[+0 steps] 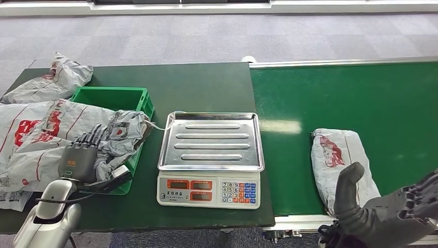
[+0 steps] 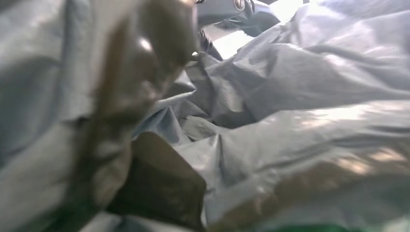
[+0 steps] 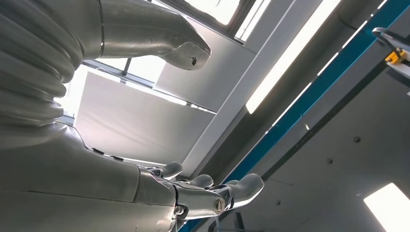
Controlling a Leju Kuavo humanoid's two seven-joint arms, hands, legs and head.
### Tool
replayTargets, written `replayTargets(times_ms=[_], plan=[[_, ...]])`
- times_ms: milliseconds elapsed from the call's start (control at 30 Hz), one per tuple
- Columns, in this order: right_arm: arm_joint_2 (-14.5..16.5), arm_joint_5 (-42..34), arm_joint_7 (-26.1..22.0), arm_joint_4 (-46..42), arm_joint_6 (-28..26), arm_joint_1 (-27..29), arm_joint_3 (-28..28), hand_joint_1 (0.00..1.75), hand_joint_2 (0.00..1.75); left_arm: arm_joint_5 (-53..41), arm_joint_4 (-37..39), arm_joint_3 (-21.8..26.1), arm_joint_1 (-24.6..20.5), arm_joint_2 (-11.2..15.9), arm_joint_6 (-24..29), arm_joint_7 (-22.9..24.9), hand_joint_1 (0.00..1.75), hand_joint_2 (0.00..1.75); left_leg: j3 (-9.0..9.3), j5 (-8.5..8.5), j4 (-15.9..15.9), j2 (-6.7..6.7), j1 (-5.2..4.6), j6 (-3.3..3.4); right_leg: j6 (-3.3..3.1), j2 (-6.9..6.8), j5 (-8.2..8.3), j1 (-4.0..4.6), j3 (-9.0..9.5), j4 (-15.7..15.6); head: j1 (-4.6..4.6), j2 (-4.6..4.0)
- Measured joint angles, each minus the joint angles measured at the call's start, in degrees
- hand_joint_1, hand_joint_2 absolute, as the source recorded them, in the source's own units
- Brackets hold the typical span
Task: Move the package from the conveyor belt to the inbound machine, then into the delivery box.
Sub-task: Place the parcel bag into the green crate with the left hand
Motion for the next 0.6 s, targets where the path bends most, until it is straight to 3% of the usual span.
replayTargets(times_ms=[133,300,600], plan=[[-0.1,0.0,0.0,0.0,0.0,0.1,-0.1,0.0,1.75,2.9,-0.3,1.5,0.2,-1.0,0.7,-0.9,0.0,0.0,-0.03,0.0,0.0,-0.01,0.0,0.0,0.01,-0.01,-0.01,0.0,-0.05,0.0,-0.01,0.0],[-0.1,0.2,0.0,0.0,0.0,0.3,-0.1,0.0,1.75,19.7,-5.3,4.6,1.3,-2.3,2.3,-7.4,0.0,0.0,-0.35,0.05,0.1,-0.06,0.08,-0.02,0.03,-0.05,0.03,0.12,-0.32,0.0,0.0,0.0],[-0.3,1.8,0.0,0.3,0.0,1.3,-0.2,0.0,1.75,36.3,-22.9,10.0,3.8,-3.3,14.1,-13.7,0.0,0.0,-0.49,0.05,0.1,-0.05,0.17,-0.04,0.03,-0.06,0.04,0.18,-0.43,0.0,0.0,0.0]])
